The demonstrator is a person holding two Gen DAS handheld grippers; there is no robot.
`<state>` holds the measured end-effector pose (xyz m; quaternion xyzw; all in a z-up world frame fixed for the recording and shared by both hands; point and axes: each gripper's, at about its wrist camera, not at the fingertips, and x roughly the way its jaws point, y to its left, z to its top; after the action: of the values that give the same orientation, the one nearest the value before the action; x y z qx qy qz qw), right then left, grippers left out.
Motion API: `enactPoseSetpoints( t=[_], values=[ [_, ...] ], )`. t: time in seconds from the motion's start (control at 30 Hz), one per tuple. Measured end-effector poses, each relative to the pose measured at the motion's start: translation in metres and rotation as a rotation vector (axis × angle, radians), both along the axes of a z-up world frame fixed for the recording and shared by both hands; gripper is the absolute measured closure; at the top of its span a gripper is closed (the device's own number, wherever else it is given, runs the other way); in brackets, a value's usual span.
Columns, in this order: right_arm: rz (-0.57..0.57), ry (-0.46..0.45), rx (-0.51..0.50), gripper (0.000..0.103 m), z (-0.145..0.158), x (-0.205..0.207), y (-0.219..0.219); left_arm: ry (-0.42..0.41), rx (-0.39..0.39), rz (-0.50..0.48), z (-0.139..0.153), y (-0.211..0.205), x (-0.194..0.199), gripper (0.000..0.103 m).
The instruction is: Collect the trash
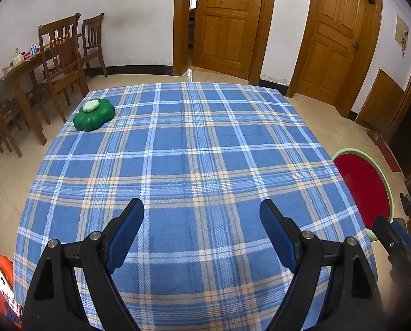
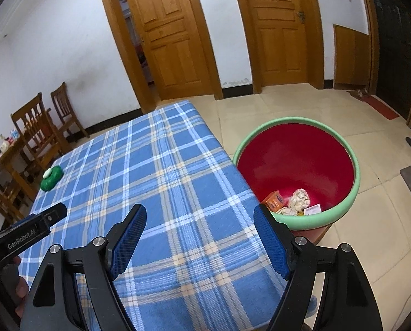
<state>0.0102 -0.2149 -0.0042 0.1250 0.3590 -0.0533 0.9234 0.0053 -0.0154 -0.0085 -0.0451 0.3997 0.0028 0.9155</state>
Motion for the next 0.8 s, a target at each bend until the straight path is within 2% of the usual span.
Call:
enactPoseSetpoints(
  t=[0.8],
  values=[
    [0.0, 0.018, 0.007, 0.022, -0.0067, 0.0004, -0.0005, 0.005, 0.004, -0.006, -0.0031, -0.0027, 0.0, 0.018]
  ],
)
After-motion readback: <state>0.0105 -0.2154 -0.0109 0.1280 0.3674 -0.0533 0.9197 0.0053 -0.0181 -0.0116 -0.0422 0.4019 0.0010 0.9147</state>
